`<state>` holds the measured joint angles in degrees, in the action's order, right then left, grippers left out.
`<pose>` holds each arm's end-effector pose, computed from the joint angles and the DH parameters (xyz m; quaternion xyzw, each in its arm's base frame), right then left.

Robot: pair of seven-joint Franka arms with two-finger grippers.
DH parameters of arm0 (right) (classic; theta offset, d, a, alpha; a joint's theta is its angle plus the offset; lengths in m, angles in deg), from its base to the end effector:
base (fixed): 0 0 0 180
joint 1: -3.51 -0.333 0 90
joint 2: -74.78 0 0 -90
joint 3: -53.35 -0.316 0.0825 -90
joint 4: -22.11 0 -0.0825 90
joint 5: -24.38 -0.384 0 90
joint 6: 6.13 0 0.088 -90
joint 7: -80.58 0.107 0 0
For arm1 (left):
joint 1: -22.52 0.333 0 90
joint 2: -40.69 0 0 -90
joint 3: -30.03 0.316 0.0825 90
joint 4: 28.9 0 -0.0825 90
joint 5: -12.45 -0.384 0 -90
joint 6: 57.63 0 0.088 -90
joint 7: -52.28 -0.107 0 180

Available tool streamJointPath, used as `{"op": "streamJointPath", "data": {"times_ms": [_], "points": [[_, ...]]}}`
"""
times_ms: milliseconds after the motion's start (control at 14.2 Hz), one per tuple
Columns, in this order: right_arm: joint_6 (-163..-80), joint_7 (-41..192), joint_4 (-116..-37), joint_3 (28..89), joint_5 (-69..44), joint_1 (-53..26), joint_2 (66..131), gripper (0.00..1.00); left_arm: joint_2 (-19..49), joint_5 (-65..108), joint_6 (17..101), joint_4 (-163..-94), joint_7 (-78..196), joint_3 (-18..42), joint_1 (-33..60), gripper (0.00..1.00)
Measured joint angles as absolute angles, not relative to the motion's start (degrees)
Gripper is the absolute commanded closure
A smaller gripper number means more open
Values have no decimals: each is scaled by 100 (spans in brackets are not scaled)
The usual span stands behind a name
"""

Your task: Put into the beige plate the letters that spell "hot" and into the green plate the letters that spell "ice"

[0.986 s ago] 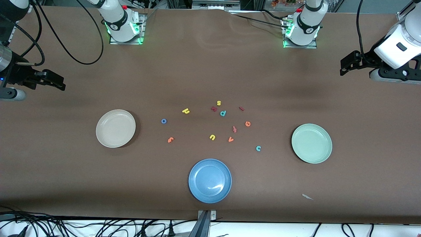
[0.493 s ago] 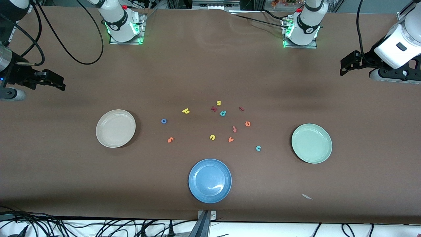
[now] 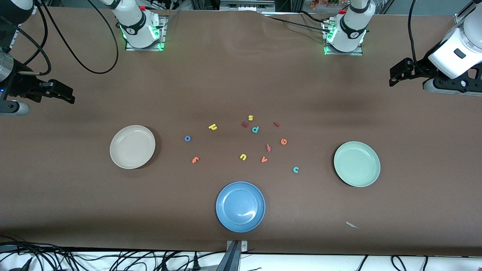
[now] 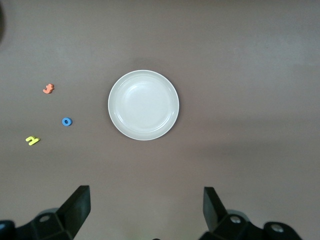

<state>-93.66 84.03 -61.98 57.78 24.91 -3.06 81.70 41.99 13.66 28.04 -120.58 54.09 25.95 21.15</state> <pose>0.5861 0.0237 0.6005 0.9994 -0.0113 -0.0297 0.0107 0.5361 -0.0540 0.6169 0.9986 -0.0321 -0.0417 0.0071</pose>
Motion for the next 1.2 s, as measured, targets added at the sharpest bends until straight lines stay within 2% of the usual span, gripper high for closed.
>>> {"op": "streamJointPath", "data": {"times_ms": [1197], "points": [[-9388,8403,-6217,5778,2490,-306,8199,0,4066,1367,2791,-12059,5342,2586,2068,0]]}}
